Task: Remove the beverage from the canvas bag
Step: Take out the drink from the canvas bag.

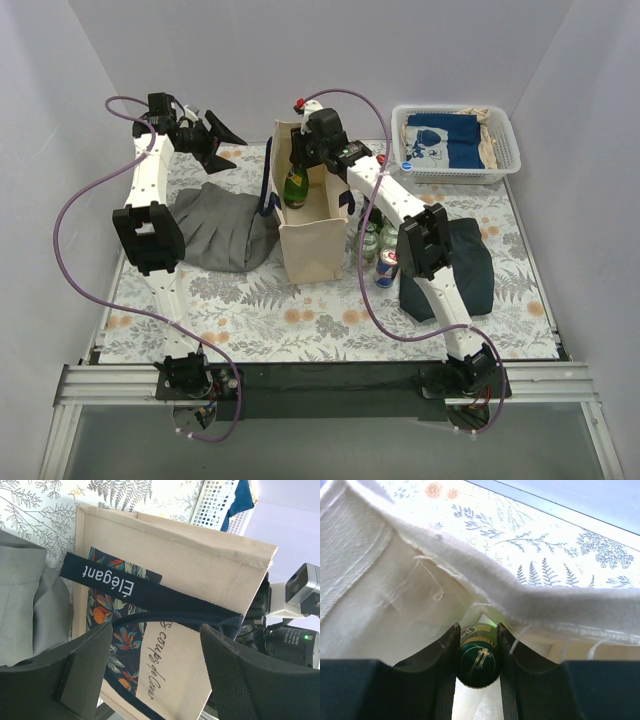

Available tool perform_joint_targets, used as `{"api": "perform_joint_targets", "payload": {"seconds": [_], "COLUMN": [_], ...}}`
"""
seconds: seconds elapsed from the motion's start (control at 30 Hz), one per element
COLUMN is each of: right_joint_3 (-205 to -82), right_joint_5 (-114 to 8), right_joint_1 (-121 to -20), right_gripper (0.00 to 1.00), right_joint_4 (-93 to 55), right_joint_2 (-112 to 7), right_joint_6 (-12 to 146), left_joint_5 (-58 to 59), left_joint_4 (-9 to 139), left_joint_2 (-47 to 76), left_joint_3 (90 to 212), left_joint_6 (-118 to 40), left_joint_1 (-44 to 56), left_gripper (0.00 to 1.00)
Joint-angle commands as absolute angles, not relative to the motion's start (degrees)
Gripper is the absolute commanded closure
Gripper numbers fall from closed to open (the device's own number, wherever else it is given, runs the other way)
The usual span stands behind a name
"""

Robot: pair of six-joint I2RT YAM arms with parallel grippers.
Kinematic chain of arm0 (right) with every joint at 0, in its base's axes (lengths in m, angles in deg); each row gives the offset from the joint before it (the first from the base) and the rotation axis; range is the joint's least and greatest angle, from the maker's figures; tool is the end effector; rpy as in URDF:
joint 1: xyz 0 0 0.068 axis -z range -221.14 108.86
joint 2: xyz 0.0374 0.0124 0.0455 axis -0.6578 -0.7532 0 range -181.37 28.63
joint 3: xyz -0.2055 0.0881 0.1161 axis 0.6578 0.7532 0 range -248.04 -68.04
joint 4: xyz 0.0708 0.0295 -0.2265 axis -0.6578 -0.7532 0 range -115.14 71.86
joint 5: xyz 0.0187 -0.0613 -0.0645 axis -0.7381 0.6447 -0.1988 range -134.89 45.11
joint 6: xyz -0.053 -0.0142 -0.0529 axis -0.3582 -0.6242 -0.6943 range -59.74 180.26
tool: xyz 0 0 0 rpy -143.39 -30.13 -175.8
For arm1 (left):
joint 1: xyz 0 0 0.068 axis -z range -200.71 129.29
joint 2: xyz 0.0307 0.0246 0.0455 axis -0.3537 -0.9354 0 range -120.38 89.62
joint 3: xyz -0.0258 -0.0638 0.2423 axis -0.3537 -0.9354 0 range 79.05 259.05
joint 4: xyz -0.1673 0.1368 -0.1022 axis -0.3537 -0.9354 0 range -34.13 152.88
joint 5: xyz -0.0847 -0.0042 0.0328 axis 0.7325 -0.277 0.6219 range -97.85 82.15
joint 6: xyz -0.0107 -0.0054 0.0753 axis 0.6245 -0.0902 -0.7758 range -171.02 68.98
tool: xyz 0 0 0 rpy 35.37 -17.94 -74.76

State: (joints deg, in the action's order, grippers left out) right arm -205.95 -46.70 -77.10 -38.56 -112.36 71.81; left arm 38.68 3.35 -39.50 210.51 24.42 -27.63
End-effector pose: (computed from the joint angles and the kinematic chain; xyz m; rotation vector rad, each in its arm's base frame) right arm 0.4515 0.3302 0.2589 -0.4487 1.9752 0.5642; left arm 0.4578 0.0083 0.2708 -1.5581 2.3128 -1.4416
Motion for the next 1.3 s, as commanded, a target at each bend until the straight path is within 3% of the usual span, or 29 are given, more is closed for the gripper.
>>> {"api": "perform_joint_targets", "payload": {"seconds": [0.0,1.27], "right_joint_3": [-206.91,-205.15], "right_joint_5": [-47.71,-37.25], "right_joint_1": [-77.96,-82.09], "right_gripper": [0.99,0.99], "right_joint_4": [-38.79,-39.14], "right_joint_2": [-112.62,-94.69], "right_joint_6": [72.22,64.83], "left_joint_5": [40.05,30.65], "left_joint_4": [2.67,-1.72], "left_joint_2": [-35.45,-29.82], "left_joint_3": [211.94,207.90], "left_joint_6": [24.57,25.27], "left_joint_1": [-27.48,-27.13], "left_gripper": [0.30,0.30]}}
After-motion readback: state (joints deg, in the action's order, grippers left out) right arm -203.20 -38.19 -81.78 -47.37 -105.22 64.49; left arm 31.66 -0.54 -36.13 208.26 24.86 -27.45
